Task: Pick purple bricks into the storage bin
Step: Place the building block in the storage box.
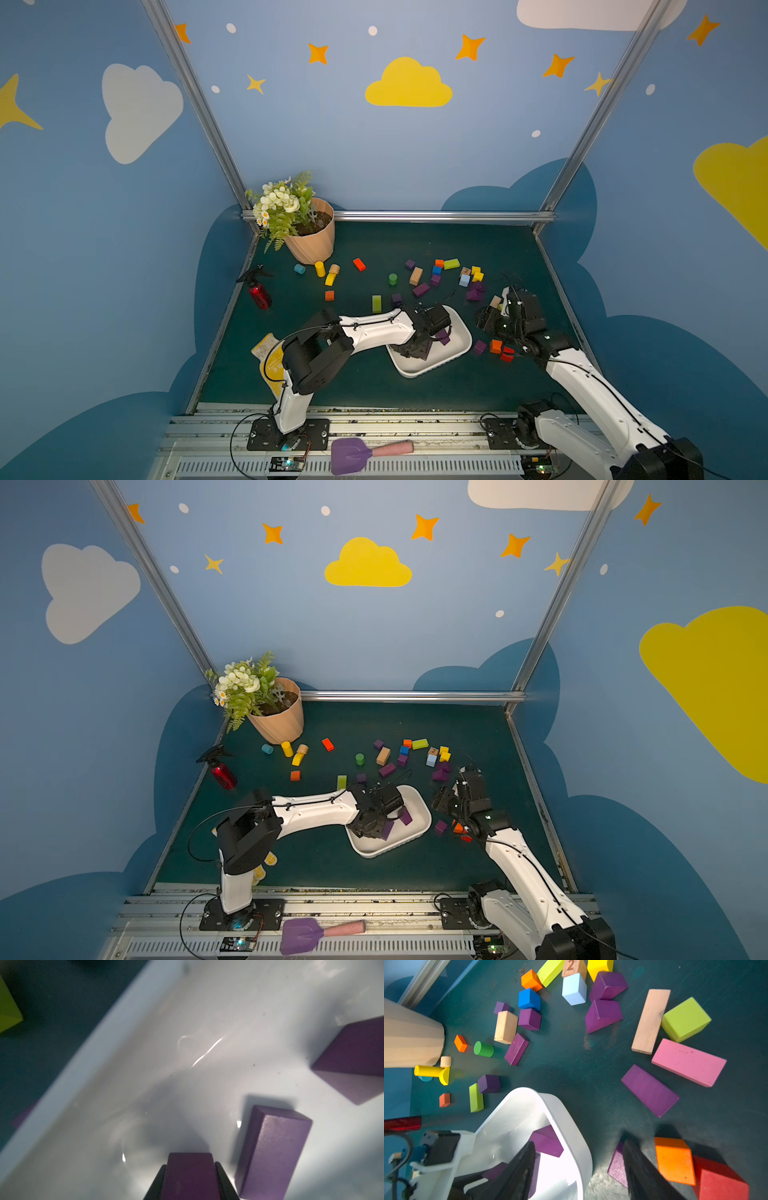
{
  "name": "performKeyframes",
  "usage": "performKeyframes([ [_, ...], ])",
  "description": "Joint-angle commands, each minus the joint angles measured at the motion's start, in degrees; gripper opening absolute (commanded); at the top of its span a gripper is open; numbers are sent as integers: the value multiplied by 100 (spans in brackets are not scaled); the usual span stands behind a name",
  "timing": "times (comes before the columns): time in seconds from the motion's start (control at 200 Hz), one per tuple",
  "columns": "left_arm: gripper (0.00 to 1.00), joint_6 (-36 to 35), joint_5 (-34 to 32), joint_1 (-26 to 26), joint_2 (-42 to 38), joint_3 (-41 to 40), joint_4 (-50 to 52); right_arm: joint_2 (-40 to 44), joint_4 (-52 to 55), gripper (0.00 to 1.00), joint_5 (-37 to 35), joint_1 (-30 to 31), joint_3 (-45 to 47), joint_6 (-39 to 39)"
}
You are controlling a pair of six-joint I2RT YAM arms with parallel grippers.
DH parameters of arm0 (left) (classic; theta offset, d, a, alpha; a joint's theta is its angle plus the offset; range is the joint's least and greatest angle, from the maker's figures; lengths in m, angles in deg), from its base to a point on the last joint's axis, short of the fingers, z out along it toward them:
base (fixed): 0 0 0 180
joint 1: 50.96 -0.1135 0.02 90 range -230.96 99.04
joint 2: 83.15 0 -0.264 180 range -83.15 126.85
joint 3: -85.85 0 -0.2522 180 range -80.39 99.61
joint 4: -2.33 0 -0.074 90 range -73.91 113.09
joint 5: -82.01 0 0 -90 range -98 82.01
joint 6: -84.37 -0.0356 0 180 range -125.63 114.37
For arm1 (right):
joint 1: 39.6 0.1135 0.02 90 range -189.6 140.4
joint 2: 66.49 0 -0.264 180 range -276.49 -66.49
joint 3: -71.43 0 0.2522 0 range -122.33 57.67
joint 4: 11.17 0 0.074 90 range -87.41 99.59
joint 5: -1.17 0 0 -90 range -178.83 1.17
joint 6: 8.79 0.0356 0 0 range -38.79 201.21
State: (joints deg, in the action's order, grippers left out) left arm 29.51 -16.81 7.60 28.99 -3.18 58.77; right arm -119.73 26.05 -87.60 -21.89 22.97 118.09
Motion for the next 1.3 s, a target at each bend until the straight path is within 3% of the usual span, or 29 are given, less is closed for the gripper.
performKeyframes([
  [0.0, 32, -51, -265, -39, -148, -227, 206, 161, 193, 69, 68, 36, -72, -284],
  [0.36, 36, -86, -72, -487, -969, -1079, -183, -143, 405, 68, -560, 915, -332, -504],
  [0.426, 43, -134, 1, -489, -1008, -1085, -245, -275, 503, 69, -696, 1062, -347, -539],
  [0.581, 69, -157, 300, -465, -1243, -1133, -552, -523, 764, 68, -918, 1266, -710, -627],
  [0.871, 88, -258, 582, -461, -2017, -1313, -936, -653, 1356, 68, -1173, 1274, -924, -627],
  [1.011, 100, -530, 440, -470, -2385, -1089, -658, -720, 1585, 68, -1207, 1277, -1024, -474],
  [1.297, 100, -1522, -93, -685, -2802, 49, 762, -1035, 2098, 68, -1180, 1270, -1355, -116],
])
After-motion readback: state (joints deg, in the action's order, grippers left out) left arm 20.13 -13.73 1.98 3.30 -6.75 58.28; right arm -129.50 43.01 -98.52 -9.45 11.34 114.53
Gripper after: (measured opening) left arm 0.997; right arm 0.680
